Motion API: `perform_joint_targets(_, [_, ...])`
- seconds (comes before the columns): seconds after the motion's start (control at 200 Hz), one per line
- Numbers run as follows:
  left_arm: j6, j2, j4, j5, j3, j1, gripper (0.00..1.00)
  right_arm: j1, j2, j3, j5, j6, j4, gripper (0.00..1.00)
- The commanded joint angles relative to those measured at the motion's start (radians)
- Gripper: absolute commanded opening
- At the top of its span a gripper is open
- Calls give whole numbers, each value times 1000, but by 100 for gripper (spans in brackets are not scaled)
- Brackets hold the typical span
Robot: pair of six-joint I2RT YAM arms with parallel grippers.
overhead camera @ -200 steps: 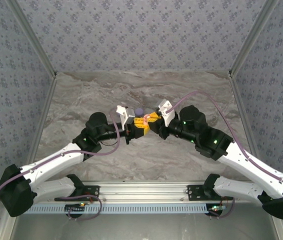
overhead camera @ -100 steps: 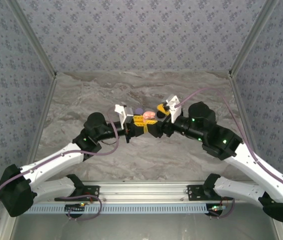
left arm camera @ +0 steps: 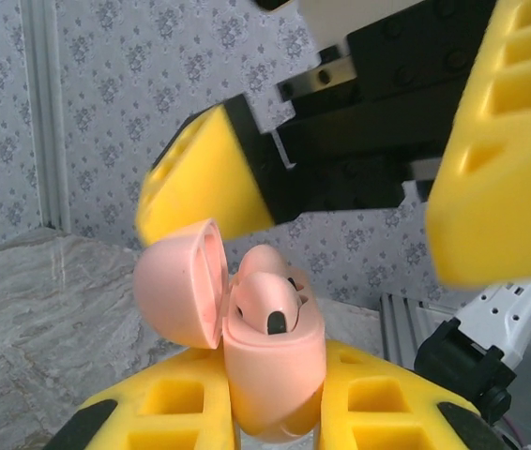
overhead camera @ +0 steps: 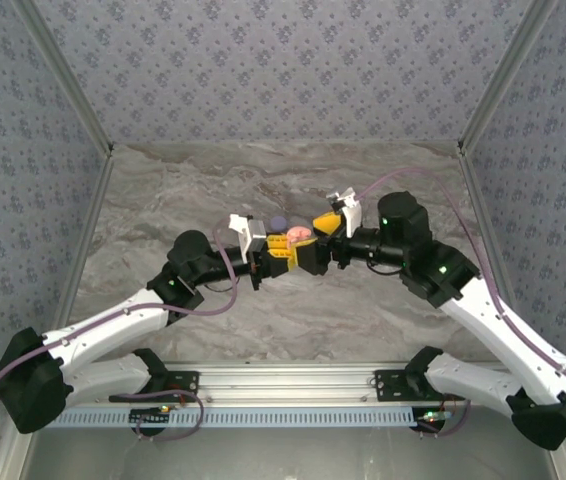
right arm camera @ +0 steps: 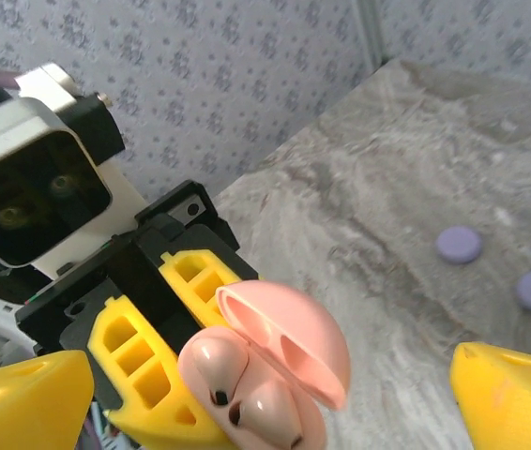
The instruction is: Insert the wireless bluetooth earbuds into the charging case
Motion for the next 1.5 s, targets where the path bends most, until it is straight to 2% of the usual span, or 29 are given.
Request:
perform_joint_targets(0.0, [17,-16,25,15,32,-8,0,2,19,33,-126,24,33,100])
perform_joint_targets(0.115, [21,-10,17,13,38,-10,0,6,11,43,-172,18,63,100])
perform_joint_targets(0.28, [24,1,7,8,46,-10,0,12,-49,19,-195,0,98,90])
perform_joint_targets(0.495, [26,11,2,7,52,-10,0,12,-130,-42,-101,-22,51,91])
perform_joint_targets(0.57, [27,11,-8,-1,53,-10,0,13,-134,-30,-8,-38,-13,93])
perform_joint_targets(0.685, [40,14,-84,-52,72,-10,0,8,-144,6,303,-29,-165,100])
perform_joint_targets(0.78, [57,42,-184,-112,98,-4,0,-3,-169,-13,518,21,-251,100])
perform_joint_targets(0.899, [-15,130,-246,-113,107,75,0,-12,-198,-61,677,61,-371,100])
perform_joint_targets(1.114, [-231,335,-371,-93,106,249,0,-31,-275,-160,711,87,-414,100])
perform_joint_targets(1.204, [-332,433,-341,-12,116,302,0,-38,-290,-182,718,94,-411,100])
perform_joint_targets(1.369, [-403,584,-380,96,192,303,0,-46,-292,-190,710,97,-418,100])
perform_joint_targets(1.494, [-410,658,-425,92,203,284,0,-47,-296,-208,714,107,-422,100])
